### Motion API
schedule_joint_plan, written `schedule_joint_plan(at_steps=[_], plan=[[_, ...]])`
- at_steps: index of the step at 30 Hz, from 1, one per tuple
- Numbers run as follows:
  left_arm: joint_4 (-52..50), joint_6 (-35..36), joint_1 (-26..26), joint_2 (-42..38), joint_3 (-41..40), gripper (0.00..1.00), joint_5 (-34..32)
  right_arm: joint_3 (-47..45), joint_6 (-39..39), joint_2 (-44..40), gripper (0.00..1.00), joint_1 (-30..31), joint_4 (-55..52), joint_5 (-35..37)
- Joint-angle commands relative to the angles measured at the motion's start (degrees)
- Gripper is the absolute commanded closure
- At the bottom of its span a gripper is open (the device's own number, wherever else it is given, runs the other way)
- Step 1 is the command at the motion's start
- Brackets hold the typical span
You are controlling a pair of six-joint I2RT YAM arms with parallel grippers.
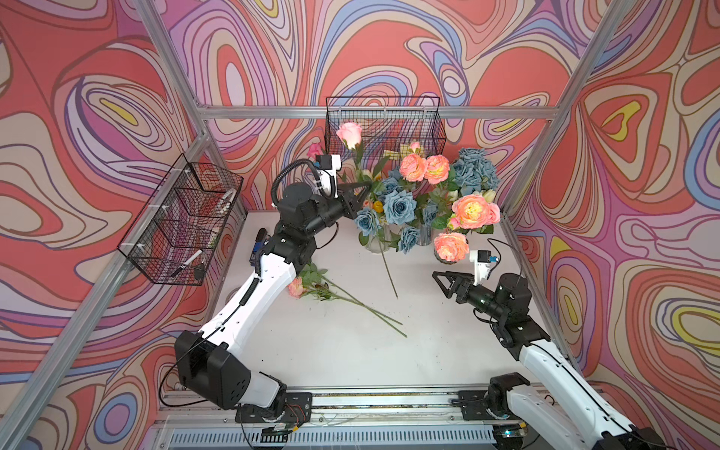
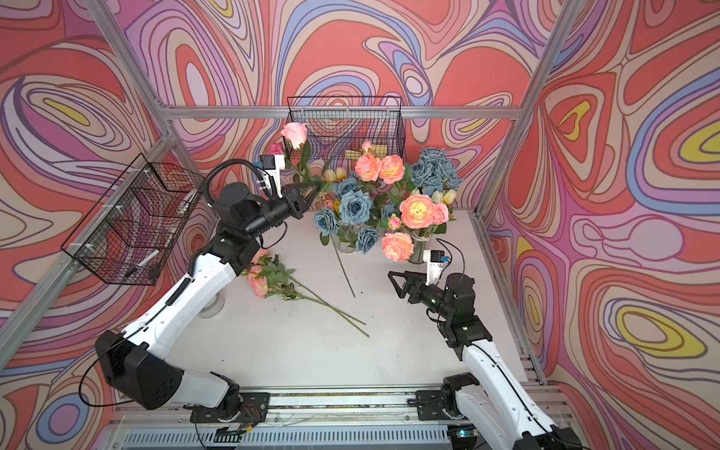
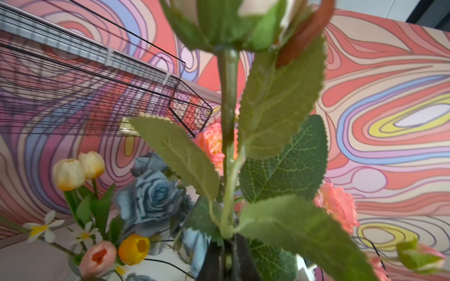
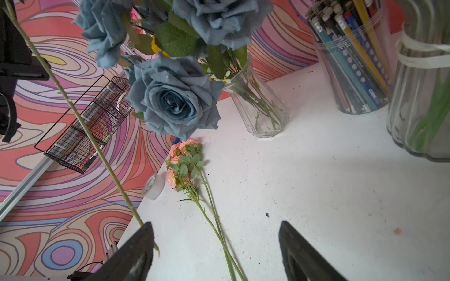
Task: Pick out pink flowers from the vase
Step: Place the flower at the center of the board.
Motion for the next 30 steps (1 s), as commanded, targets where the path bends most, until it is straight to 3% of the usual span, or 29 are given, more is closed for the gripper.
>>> schedule_joint_plan(at_steps=[1,6,11,22,30], plan=[[8.17,5.08,-2.31,-3.01,-3.76,1.00,0.29,-2.38,-2.60,-5.95,0.19,0.07,0.79,3.58],[14.94,4.04,-4.09,-4.69,-11.66,1.00,-1.43,-2.61,-6.06,-8.53,0.18,0.65,-1.59,4.64],[14.76,6.01,-5.27,-7.07,-16.76,1.00,-2.93,0.13,-7.08,0.76,0.18,2.92,-2.09,2.26],[14.24,8.51,-5.28,-14.64,-28.34,1.00,-12.33,4.71,-13.79,11.79,0.17,16.83,-0.08,12.40],[13.43,8.34,-5.10,-17.28,-32.95,1.00,-18.06,7.26,-15.62,19.11,0.17,22.15,5.86,11.47]])
